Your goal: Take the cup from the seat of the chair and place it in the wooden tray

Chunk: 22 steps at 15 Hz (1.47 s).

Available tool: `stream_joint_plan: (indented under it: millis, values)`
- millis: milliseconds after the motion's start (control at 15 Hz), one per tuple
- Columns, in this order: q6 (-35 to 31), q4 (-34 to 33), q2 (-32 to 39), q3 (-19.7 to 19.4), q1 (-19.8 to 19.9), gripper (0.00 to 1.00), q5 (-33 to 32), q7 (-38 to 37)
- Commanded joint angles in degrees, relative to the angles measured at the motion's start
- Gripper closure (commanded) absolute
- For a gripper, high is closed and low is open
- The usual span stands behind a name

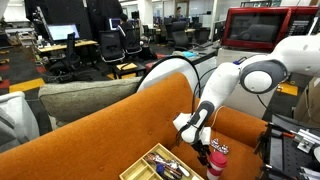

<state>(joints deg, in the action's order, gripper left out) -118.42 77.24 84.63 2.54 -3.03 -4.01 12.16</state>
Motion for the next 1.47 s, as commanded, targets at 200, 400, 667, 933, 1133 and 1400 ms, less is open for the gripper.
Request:
stream_joint_plan:
  millis: [200, 400, 667, 933, 1133, 1400]
  values:
    - [0.6, 1.4, 0.1, 1.2, 2.7, 0.0, 1.1, 0.8]
    - [0.6, 1.2, 0.1, 1.5, 3.1, 0.0, 1.4, 0.9]
    - [0.5, 1.7, 0.1, 1.6, 3.3, 0.0, 1.7, 0.8]
    - [0.8, 2.9, 0.1, 2.1, 4.2, 0.27, 3.3, 0.7]
    - [0.7, 3.6, 0.2, 2.1, 5.0, 0.33, 4.6, 0.4]
    - [0.4, 3.1, 0.1, 1.9, 6.0, 0.33, 5.5, 0.7]
